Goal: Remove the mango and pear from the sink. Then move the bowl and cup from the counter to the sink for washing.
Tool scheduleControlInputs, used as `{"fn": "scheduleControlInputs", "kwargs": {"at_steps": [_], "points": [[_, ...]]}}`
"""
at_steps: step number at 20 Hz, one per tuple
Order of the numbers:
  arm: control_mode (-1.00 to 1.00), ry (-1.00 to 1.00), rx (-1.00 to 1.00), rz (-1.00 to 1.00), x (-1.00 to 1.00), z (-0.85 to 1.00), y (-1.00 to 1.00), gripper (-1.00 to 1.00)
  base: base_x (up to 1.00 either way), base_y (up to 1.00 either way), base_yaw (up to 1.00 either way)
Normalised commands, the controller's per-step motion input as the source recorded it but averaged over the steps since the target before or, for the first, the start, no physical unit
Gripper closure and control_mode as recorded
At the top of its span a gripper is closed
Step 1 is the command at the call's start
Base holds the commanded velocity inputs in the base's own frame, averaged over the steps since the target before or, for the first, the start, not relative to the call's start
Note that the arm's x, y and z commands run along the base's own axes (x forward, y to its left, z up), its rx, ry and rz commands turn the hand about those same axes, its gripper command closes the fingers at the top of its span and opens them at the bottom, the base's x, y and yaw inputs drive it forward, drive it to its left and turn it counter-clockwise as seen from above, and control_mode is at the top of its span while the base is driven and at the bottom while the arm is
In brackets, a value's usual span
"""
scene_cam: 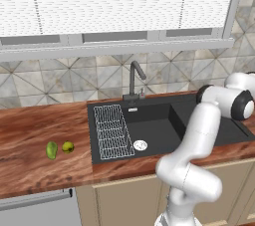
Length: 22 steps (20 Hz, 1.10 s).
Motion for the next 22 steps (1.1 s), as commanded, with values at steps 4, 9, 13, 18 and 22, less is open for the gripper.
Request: {"fn": "scheduleControlInputs", "kwargs": {"at_steps": [4,9,13,18,22], "points": [[-1.00,-0.01,-0.23,0.09,-0.09,0.23,0.10,1.00,0.00,0.00,0.00],[-1.00,0.09,-0.31,0.15,-0.02,0.24,0.14,1.00,0.00,0.00,0.00],[-1.00,0.15,-0.22,0.25,-0.05,0.25,0.17,1.00,0.00,0.00,0.00],[-1.00,0.23,-0.14,0.22,-0.02,0.19,0.16,1.00,0.00,0.00,0.00],[-1.00,0.19,-0.10,0.20,-0.04,0.22,0.15,1.00,0.00,0.00,0.00]]}}
